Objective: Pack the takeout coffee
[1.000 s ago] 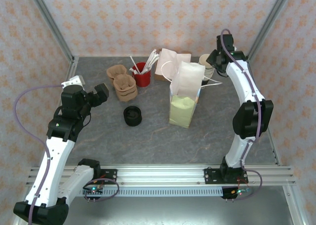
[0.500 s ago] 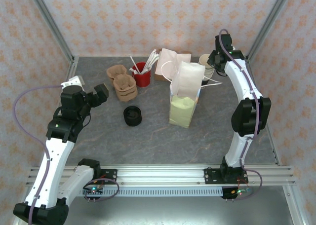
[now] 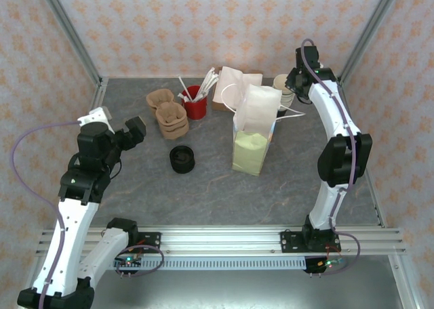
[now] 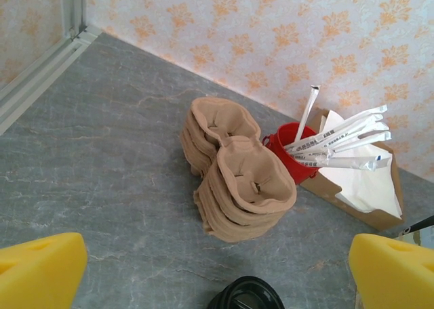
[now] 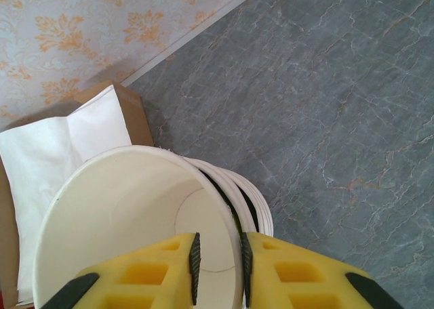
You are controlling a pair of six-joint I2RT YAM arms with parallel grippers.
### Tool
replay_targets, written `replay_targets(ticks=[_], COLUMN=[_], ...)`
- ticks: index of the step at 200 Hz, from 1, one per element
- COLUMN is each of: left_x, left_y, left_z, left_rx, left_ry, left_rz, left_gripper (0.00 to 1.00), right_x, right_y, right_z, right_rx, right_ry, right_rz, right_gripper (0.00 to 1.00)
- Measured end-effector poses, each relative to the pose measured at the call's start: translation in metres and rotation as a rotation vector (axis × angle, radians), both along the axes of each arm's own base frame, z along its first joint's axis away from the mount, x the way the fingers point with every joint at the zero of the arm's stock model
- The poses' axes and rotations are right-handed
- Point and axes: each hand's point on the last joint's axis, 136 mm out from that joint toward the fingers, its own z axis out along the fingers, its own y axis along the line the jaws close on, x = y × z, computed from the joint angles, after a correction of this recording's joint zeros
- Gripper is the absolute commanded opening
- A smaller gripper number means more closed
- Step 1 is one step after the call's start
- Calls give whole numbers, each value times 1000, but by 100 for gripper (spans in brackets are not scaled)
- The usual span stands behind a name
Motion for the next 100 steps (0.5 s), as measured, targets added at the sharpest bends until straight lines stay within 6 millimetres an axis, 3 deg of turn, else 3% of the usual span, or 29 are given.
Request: replay_targets(ticks=[100], left_x=[-2], left_y=[1], left_z=[5], left_rx=[2], left_ry=[-12], left_rz=[6], left_gripper=[100], right_x=[0], right_y=[0], right_z=[-1], right_rx=[5], right_ry=[1], right_rz=[-5], right_gripper=[9])
